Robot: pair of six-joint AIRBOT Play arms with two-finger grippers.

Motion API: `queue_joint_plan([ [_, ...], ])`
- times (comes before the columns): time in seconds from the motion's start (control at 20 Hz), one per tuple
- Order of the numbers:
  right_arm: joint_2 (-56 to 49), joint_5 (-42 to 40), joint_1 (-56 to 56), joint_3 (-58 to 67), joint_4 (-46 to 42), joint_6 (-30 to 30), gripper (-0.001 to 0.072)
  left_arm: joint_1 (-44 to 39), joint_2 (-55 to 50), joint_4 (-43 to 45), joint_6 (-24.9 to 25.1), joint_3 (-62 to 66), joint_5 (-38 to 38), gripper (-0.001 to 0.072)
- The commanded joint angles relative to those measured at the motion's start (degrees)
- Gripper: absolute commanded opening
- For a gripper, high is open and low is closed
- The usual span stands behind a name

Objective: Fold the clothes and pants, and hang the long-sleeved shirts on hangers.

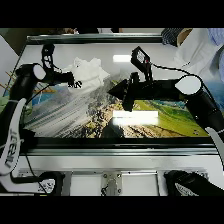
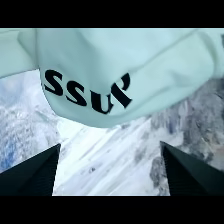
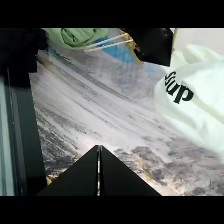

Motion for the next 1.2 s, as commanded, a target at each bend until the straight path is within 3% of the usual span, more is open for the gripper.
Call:
queue_joint_plan([
  [0.0, 0.0, 0.6, 0.0, 0.0, 0.8, 0.0, 0.0038, -0.6, -12.6, 3.4, -0.9, 7.7, 1.9, 0.0680],
  [0.25, -0.1, 0.6, 0.0, 0.0, 0.7, 0.0, 0.0039, -2.1, -23.8, 5.2, -1.1, 17.8, 1.0, 0.0680],
  [0.4, -0.1, -0.3, 0.0, 0.0, 0.5, 0.0, 0.0039, -2.3, -28.0, 6.2, -4.5, 22.8, -2.3, 0.0679],
  [0.45, -0.1, -1.1, -0.1, 0.0, 0.5, 0.0, 0.0039, -2.7, -28.9, 6.3, -6.3, 24.2, -3.7, 0.0584],
  [0.55, -0.1, -3.8, -0.5, 0.0, -0.6, 0.0, 0.0038, -2.6, -28.5, 6.1, -7.4, 24.7, -4.8, 0.0175],
  [0.6, 0.0, -6.4, -1.1, 0.0, -2.5, 0.1, 0.0038, -2.6, -27.5, 6.0, -7.4, 24.7, -5.6, 0.0019],
  [0.7, 0.7, -12.7, -3.3, 0.0, -6.1, 4.1, 0.0038, -2.9, -23.8, 5.6, -7.3, 24.7, -7.5, 0.0019],
  [0.9, 4.1, -23.5, -12.3, 0.0, -7.5, 17.5, 0.0037, -7.0, -8.7, 5.6, -7.3, 24.7, -10.6, 0.0019],
  [1.05, 6.9, -22.3, -19.2, 0.0, -10.5, 27.5, 0.0037, -14.4, 3.1, 5.7, -7.1, 24.7, -11.7, 0.0019],
  [1.15, 8.2, -19.5, -22.9, 0.0, -17.8, 36.2, 0.0037, -20.7, 7.8, 5.7, -7.1, 24.7, -12.1, 0.0020],
])
